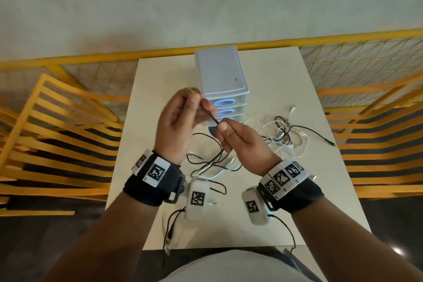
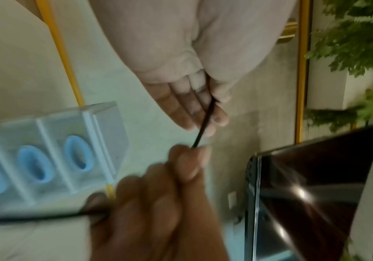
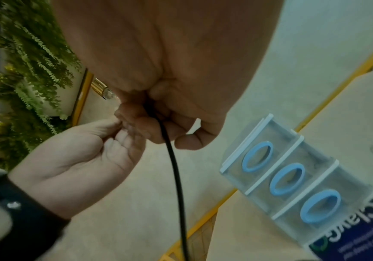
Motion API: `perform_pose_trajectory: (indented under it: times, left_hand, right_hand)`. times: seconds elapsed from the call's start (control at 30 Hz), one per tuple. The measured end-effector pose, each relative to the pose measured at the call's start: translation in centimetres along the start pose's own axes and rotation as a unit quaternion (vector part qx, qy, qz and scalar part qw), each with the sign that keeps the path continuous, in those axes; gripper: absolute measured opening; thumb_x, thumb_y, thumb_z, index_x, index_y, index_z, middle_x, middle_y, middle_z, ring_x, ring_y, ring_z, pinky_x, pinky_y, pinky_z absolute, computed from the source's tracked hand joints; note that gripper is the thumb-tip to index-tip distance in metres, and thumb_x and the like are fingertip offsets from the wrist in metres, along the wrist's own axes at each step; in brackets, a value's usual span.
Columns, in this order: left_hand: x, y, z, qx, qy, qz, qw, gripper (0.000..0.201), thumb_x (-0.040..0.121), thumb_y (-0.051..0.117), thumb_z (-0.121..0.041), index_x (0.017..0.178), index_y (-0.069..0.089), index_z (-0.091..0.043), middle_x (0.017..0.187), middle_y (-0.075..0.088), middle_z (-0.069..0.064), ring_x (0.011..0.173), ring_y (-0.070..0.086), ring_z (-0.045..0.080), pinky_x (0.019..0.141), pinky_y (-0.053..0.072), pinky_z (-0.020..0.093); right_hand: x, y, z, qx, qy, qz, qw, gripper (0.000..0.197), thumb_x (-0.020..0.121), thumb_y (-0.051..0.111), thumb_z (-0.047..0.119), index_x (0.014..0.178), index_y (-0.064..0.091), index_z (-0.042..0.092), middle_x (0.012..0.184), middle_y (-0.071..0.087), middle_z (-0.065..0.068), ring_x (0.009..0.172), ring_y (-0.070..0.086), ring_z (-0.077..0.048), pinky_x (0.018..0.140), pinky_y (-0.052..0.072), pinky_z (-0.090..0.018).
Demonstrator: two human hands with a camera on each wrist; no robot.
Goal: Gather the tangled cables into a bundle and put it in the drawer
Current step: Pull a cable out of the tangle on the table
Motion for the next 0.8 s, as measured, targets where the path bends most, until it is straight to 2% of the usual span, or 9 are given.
perform_pose_trajectory:
  times: [0.1,0.23,0.37,0.53,0.63,0.7,0.73,0.8]
  left_hand:
    - [2.9,-1.4,-2.0,-0.039,0.019,-0.081,0.996,0.018,0.107,0.043,-0.021,0.097,0.057,-0.016,0.081,0.064,-0.005,0.076,0.066,0.016,0.075,0.056,0.034]
    - [5.9,-3.7,-4.1,-0.082,0.039,-0.161,0.983,0.022,0.11,0.046,-0.022,0.094,0.061,-0.017,0.081,0.063,-0.004,0.074,0.064,0.015,0.074,0.056,0.036]
    - [6.8,-6.2,-3.3,-0.115,0.038,-0.221,0.968,0.019,0.107,0.052,-0.025,0.095,0.06,-0.014,0.08,0.063,-0.003,0.074,0.062,0.016,0.074,0.055,0.034]
    - [6.1,-9.6,-2.3,-0.112,0.043,-0.263,0.957,0.017,0.107,0.052,-0.023,0.098,0.06,-0.01,0.079,0.063,-0.001,0.074,0.063,0.017,0.076,0.056,0.036]
    - [5.7,-11.1,-1.7,-0.102,0.045,-0.271,0.956,0.016,0.107,0.053,-0.022,0.099,0.061,-0.01,0.08,0.064,-0.001,0.074,0.064,0.017,0.079,0.057,0.037]
    - [5.1,-11.8,-1.2,-0.098,0.042,-0.281,0.954,0.016,0.106,0.054,-0.022,0.098,0.061,-0.01,0.08,0.064,-0.001,0.074,0.064,0.017,0.083,0.057,0.039]
    - [4.8,-12.6,-0.7,-0.107,0.033,-0.304,0.946,0.016,0.106,0.054,-0.022,0.096,0.062,-0.011,0.078,0.064,-0.001,0.073,0.064,0.016,0.083,0.058,0.038]
    - [3.7,-15.2,0.8,-0.145,-0.003,-0.379,0.914,0.019,0.105,0.055,-0.023,0.092,0.062,-0.011,0.074,0.064,-0.002,0.068,0.064,0.014,0.079,0.06,0.035]
  right_hand:
    - [0.6,-2.4,-0.9,-0.04,0.001,0.017,0.999,0.039,0.11,0.035,0.035,0.073,0.048,0.035,0.065,0.045,0.004,0.064,0.043,-0.016,0.067,0.039,-0.029]
    - [0.6,-4.6,-2.8,-0.039,0.012,0.033,0.999,0.037,0.108,0.035,0.04,0.076,0.049,0.028,0.065,0.043,0.003,0.063,0.042,-0.016,0.064,0.038,-0.034]
    - [0.2,-6.5,-4.8,-0.051,0.027,0.044,0.997,0.036,0.109,0.037,0.035,0.078,0.051,0.024,0.066,0.044,0.008,0.062,0.042,-0.01,0.062,0.037,-0.025]
    - [-0.6,-7.3,-7.1,-0.075,0.066,0.057,0.993,0.035,0.109,0.039,0.031,0.077,0.052,0.027,0.062,0.05,0.019,0.06,0.043,-0.001,0.063,0.036,-0.015]
    - [-0.9,-7.6,-7.6,-0.092,0.092,0.064,0.989,0.035,0.11,0.039,0.027,0.079,0.053,0.019,0.059,0.051,0.021,0.055,0.046,0.0,0.059,0.036,-0.01]
    - [-1.0,-7.8,-8.2,-0.11,0.101,0.068,0.986,0.036,0.11,0.039,0.03,0.081,0.055,0.016,0.06,0.05,0.018,0.056,0.045,-0.001,0.06,0.036,-0.011]
    - [-1.2,-8.0,-8.6,-0.128,0.104,0.07,0.984,0.036,0.11,0.039,0.033,0.081,0.055,0.019,0.062,0.05,0.016,0.058,0.045,-0.002,0.061,0.037,-0.013]
    - [-2.1,-9.0,-10.3,-0.175,0.115,0.064,0.976,0.037,0.109,0.038,0.036,0.08,0.055,0.022,0.065,0.05,0.011,0.063,0.046,-0.007,0.065,0.04,-0.023]
Point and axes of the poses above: each hand's wrist, its own x-axis towards the middle knuckle, its own y-axis out of the palm, z = x × y, the point moved 10 cm from there along x, towards the middle knuckle
